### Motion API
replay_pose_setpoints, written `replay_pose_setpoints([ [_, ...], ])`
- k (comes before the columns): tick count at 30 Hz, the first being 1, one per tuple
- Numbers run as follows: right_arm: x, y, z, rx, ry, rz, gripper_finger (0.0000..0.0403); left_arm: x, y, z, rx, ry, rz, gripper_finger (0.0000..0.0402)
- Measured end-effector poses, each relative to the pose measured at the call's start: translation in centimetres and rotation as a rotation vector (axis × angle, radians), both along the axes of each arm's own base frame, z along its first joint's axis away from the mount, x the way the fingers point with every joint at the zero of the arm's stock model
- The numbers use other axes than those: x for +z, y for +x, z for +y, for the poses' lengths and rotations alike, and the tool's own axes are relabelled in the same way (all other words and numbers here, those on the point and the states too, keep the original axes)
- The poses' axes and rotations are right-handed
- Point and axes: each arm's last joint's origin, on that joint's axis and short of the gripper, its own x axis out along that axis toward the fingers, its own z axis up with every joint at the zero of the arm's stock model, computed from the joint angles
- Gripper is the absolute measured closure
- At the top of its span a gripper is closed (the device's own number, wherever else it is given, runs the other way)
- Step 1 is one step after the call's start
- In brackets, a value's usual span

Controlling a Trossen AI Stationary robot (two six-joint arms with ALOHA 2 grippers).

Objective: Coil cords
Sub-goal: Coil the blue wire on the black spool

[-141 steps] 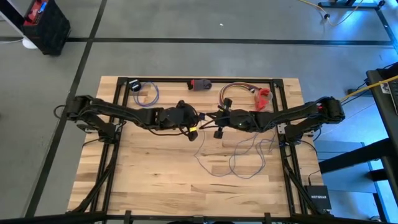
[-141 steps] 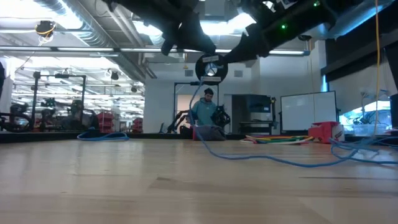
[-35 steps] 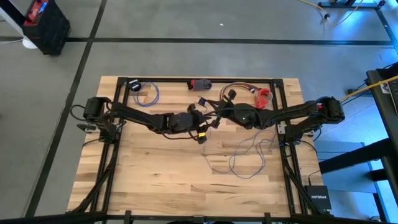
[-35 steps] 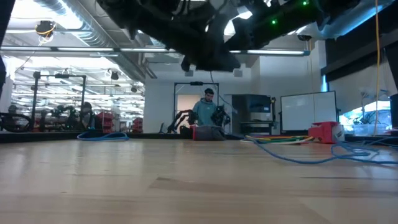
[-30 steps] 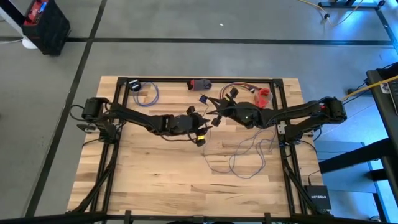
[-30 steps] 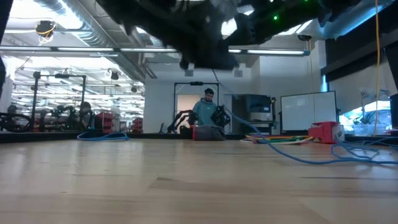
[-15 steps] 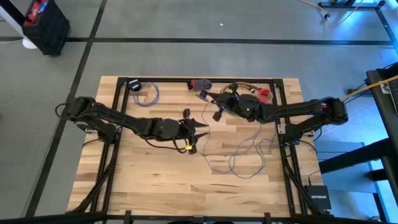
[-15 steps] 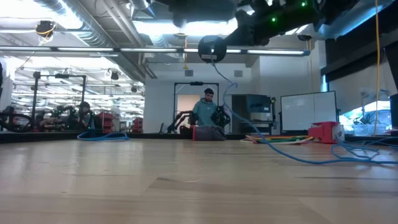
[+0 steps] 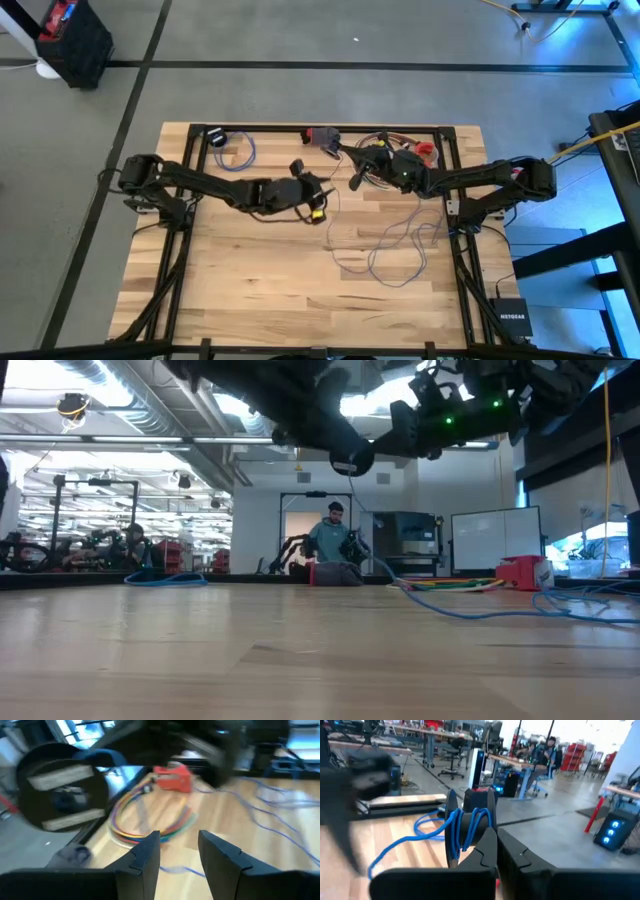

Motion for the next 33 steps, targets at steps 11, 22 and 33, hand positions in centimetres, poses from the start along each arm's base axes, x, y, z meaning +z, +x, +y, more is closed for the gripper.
replay_pose_setpoints([
  [11, -0.1, 0.3, 0.0, 0.033, -0.060, 0.017, 0.0402, -0.8, 0.2, 0.9, 0.024, -0.023, 0.026, 0.0274],
  [22, -0.1, 0.3, 0.1, 0.049, -0.058, 0.023, 0.0402, -1.3, 0.5, 1.1, 0.024, -0.027, 0.033, 0.0274],
  [33, -0.3, 0.3, 0.1, 0.049, -0.054, 0.042, 0.0402, 0.5, -0.7, -0.6, 0.001, 0.051, 0.058, 0.0274],
])
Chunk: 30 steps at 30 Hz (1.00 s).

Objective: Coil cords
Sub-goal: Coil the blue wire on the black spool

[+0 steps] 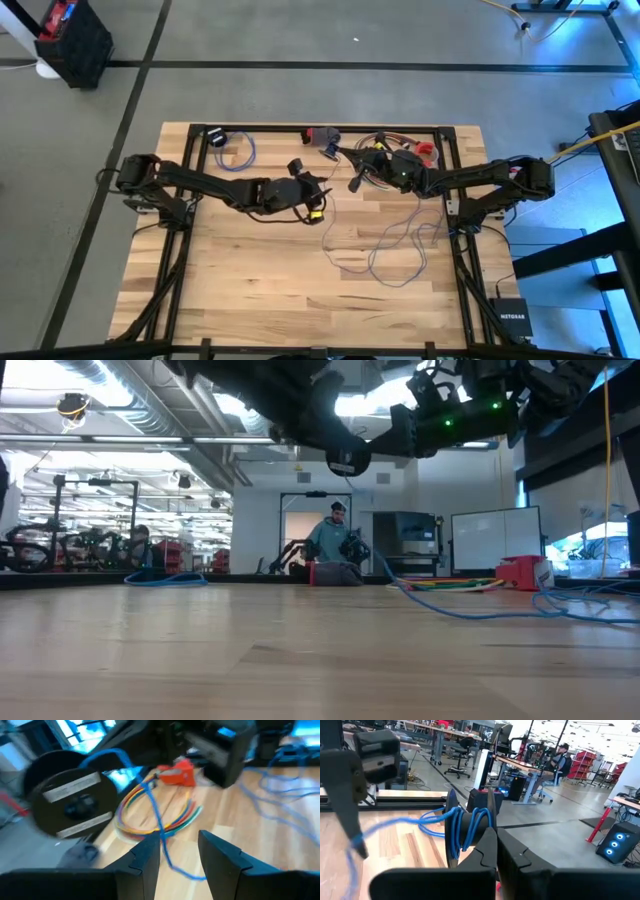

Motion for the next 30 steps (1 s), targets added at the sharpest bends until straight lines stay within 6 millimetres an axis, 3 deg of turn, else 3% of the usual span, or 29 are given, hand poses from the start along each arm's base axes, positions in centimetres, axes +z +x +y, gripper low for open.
replay_pose_setpoints([
  [9, 0.0, 0.0, 0.0, 0.000, -0.001, -0.003, 0.0402, -0.2, -0.1, 0.2, 0.014, -0.006, 0.020, 0.0274],
  [20, 0.0, 0.0, 0.0, 0.000, -0.001, -0.003, 0.0402, -1.8, 0.5, 2.2, 0.079, -0.059, 0.032, 0.0275],
  [30, 0.0, 0.0, 0.0, 0.000, -0.001, -0.003, 0.0402, -1.6, 0.7, 2.0, 0.003, -0.089, 0.014, 0.0331],
])
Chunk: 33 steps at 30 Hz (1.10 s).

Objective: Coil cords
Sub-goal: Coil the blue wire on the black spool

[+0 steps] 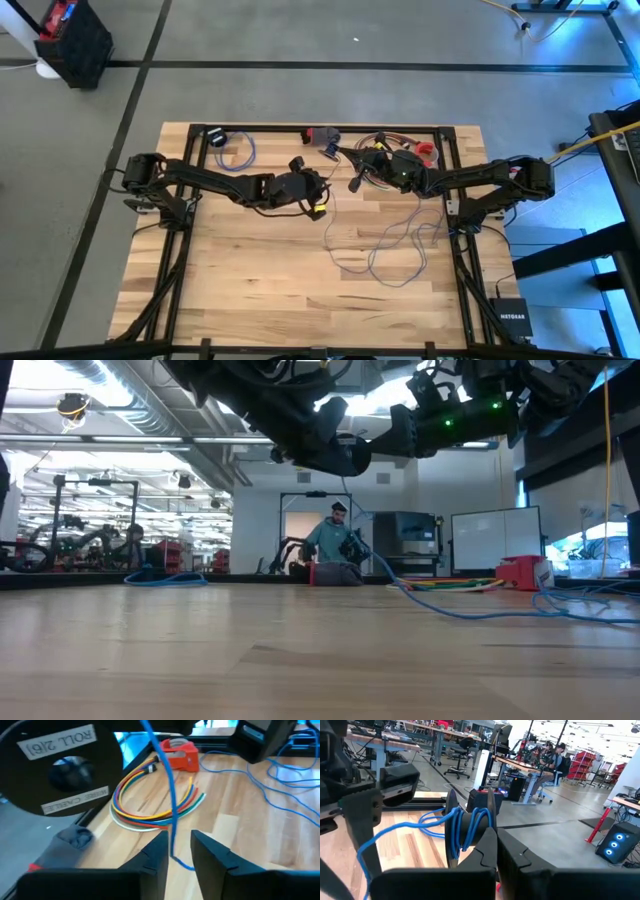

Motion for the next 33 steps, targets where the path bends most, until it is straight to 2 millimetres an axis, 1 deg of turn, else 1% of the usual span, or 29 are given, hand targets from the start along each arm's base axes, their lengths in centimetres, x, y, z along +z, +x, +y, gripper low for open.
replay_pose_setpoints([
  [3, 0.0, 0.0, 0.0, 0.000, 0.000, 0.000, 0.0402, 0.0, 0.0, 0.0, -0.001, 0.000, -0.001, 0.0347],
  [7, 0.0, 0.0, 0.0, 0.000, 0.000, 0.000, 0.0402, 0.0, 0.0, 0.0, -0.003, 0.004, 0.005, 0.0386],
  [9, 0.0, 0.0, 0.0, 0.000, 0.000, -0.002, 0.0402, 0.0, 0.0, 0.0, -0.003, 0.005, 0.002, 0.0396],
  [13, 0.2, 0.1, 0.1, 0.039, 0.018, -0.037, 0.0402, 0.1, 0.4, 0.0, -0.018, 0.000, -0.040, 0.0397],
  [19, 0.7, 0.2, 0.5, 0.163, 0.079, -0.120, 0.0402, -1.1, 1.6, 0.4, -0.054, -0.015, -0.092, 0.0399],
  [22, 0.8, 0.2, 0.5, 0.188, 0.095, -0.133, 0.0402, -1.5, 1.5, 0.9, -0.040, -0.022, -0.062, 0.0399],
  [26, 0.9, 0.2, 0.6, 0.222, 0.100, -0.136, 0.0402, -2.1, 1.2, 1.6, 0.009, -0.017, 0.003, 0.0400],
  [30, 1.5, -0.4, 0.8, 0.223, 0.094, -0.117, 0.0402, -2.7, 0.1, 1.9, 0.109, 0.027, 0.149, 0.0399],
  [33, 2.1, -1.1, 1.0, 0.237, 0.080, -0.086, 0.0402, -1.9, -0.9, 1.8, 0.163, 0.047, 0.188, 0.0400],
])
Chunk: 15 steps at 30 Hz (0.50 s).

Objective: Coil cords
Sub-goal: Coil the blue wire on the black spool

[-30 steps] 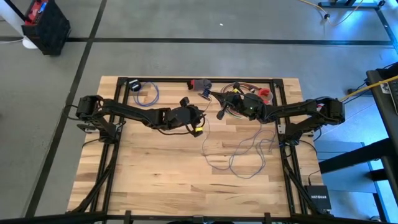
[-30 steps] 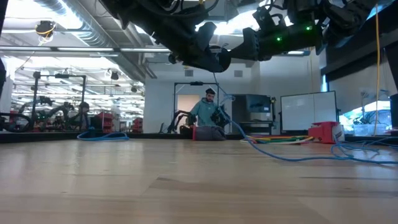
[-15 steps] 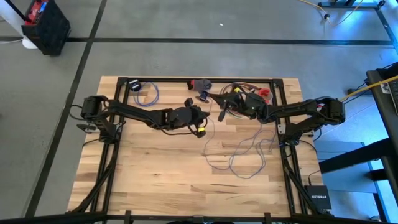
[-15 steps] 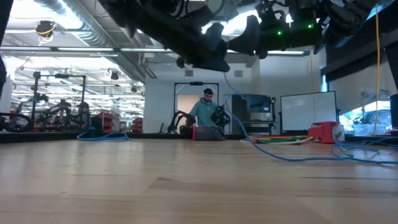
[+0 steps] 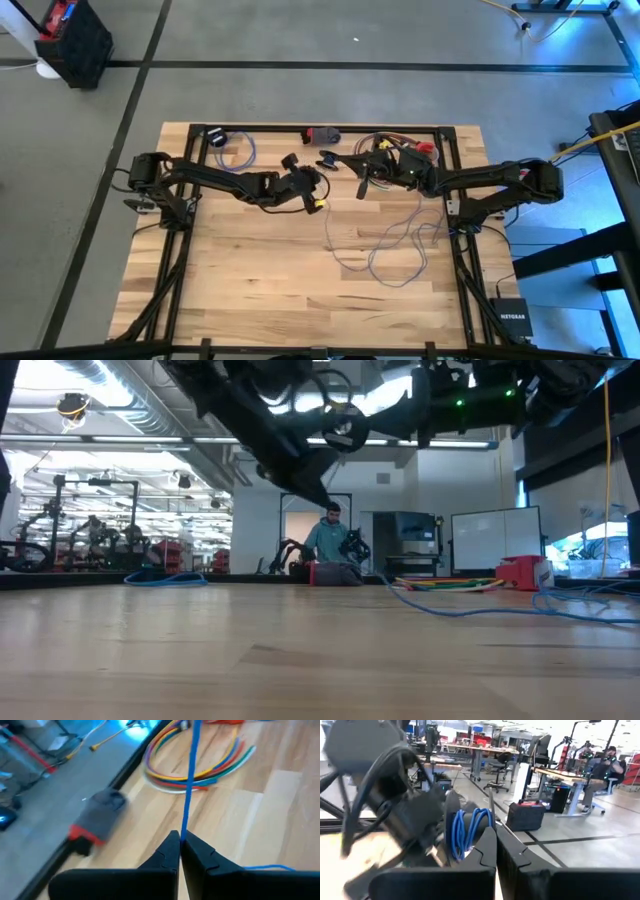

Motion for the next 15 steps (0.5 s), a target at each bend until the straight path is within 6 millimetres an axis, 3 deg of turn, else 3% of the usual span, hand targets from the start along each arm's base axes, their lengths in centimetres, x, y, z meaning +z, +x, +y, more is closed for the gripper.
replay_pose_setpoints([
  [5, 0.5, -0.9, 0.4, 0.042, -0.016, 0.052, 0.0402, 1.1, -1.1, -0.5, -0.006, -0.008, 0.033, 0.0396],
  [15, 0.9, -1.8, 0.9, 0.156, -0.055, 0.104, 0.0402, 1.4, -1.6, -1.2, -0.024, -0.014, 0.066, 0.0397],
])
